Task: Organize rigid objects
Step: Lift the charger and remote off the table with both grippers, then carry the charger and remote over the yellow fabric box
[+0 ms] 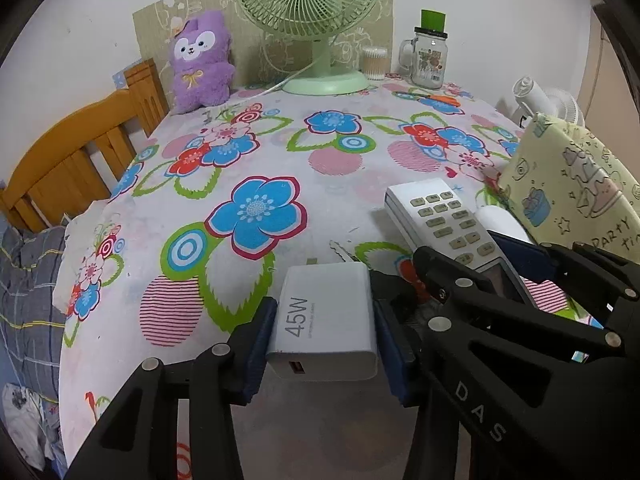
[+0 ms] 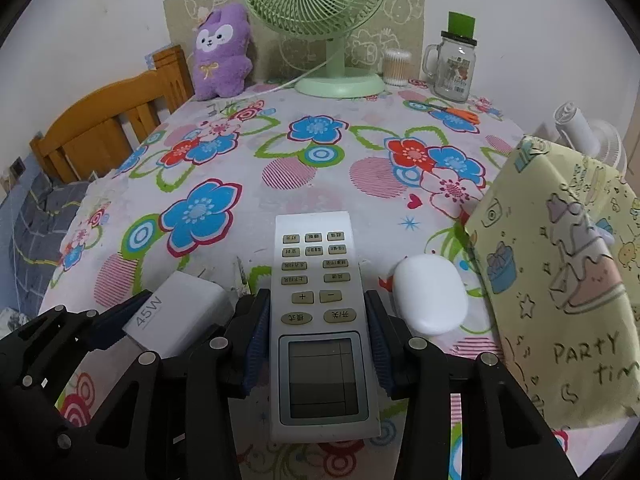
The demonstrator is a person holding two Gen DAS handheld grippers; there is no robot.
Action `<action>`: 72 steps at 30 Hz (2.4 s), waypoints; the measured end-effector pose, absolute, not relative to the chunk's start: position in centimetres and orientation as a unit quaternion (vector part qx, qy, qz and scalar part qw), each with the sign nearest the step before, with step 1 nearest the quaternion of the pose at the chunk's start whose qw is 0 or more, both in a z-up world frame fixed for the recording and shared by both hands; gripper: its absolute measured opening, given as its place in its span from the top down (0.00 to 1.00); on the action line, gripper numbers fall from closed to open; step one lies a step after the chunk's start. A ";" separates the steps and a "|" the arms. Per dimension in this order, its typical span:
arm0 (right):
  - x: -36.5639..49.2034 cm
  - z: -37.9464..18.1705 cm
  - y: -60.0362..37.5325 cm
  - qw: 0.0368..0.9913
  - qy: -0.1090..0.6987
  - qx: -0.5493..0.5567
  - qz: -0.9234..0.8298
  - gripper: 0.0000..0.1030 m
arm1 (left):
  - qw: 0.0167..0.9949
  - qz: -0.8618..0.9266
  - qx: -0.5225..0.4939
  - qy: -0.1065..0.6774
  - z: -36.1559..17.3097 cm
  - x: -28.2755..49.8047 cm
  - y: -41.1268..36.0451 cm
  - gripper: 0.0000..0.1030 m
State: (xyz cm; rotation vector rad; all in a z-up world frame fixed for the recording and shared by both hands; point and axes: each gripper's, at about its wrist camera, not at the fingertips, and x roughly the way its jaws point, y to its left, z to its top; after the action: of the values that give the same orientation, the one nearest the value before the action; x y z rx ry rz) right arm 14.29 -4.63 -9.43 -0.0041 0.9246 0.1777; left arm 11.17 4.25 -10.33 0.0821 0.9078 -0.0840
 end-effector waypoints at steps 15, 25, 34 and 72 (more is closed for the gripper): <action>11.5 -7.9 -5.3 0.899 0.430 -0.001 0.086 0.53 | 0.905 -0.040 0.039 0.423 -8.9 8.5 3.6 0.52; 9.7 -6.0 -6.5 0.907 0.414 0.003 0.080 0.53 | 0.911 -0.046 0.040 0.407 -7.2 7.1 2.6 0.52; 8.3 -3.7 -7.5 0.914 0.398 0.004 0.077 0.53 | 0.918 -0.049 0.041 0.391 -5.0 5.8 1.7 0.52; 7.8 2.3 -12.1 0.932 0.356 0.000 0.073 0.53 | 0.933 -0.065 0.057 0.350 0.6 5.5 -2.9 0.52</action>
State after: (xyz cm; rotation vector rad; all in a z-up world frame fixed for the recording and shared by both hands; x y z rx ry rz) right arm 7.83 -12.11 2.34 -0.0006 0.7279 0.1498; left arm 5.54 -2.93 0.64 0.1157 0.7151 -0.1327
